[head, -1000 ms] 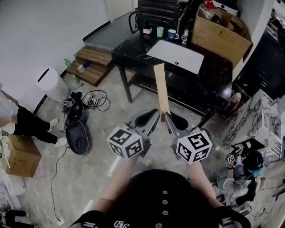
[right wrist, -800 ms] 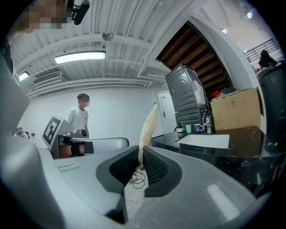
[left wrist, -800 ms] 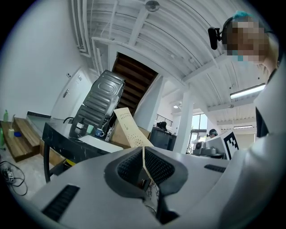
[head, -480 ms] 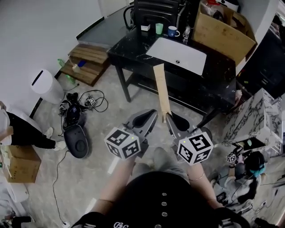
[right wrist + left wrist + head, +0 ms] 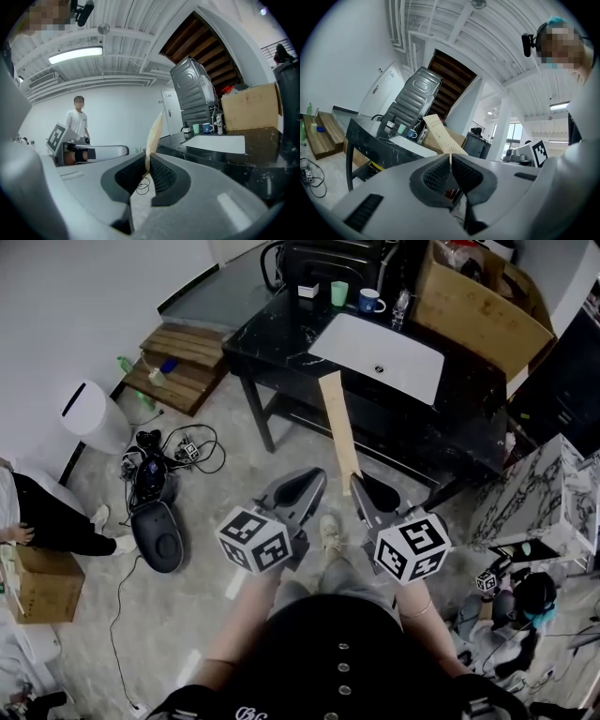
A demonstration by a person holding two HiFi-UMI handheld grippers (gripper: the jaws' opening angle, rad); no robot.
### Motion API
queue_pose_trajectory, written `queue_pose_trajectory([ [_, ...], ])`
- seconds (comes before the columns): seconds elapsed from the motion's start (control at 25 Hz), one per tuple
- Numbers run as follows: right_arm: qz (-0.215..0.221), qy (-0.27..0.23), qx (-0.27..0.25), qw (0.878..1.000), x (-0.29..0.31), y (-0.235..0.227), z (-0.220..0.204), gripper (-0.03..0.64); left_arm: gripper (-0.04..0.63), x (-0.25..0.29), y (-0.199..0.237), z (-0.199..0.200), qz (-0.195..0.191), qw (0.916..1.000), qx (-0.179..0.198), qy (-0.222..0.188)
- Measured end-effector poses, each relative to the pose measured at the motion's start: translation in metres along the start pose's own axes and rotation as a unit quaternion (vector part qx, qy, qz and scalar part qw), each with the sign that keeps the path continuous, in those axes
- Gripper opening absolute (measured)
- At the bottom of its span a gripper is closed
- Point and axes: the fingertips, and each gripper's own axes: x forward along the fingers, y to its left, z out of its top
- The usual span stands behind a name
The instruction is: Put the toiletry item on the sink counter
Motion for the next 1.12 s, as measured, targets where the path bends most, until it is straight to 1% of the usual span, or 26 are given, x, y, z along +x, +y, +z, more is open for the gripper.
queue_pose_trajectory([
  [0.28, 0.000, -0.007, 0.007, 1.000, 0.045, -0.047, 0.016, 0.029, 0.020, 0.049, 0.041, 0.021, 0.002, 1.0000, 0.008, -0.002],
  [0.52, 0.004, -0.019, 0.008, 1.000, 0.088, -0.092, 0.047, 0.029, 0.020, 0.098, 0.073, 0.054, 0.005, 0.9997, 0.020, -0.009],
  [0.76, 0.033, -0.016, 0.005, 0.999, 0.135, -0.119, 0.066, 0.029, 0.020, 0.134, 0.113, 0.078, 0.028, 0.9992, 0.017, -0.023],
  [0.88, 0.042, -0.016, 0.005, 0.999, 0.154, -0.136, 0.073, 0.029, 0.020, 0.155, 0.129, 0.088, 0.033, 0.9989, 0.021, -0.026],
  [1.12, 0.052, -0.009, 0.011, 0.999, 0.182, -0.169, 0.077, 0.028, 0.020, 0.192, 0.152, 0.090, 0.039, 0.9989, 0.015, -0.022],
])
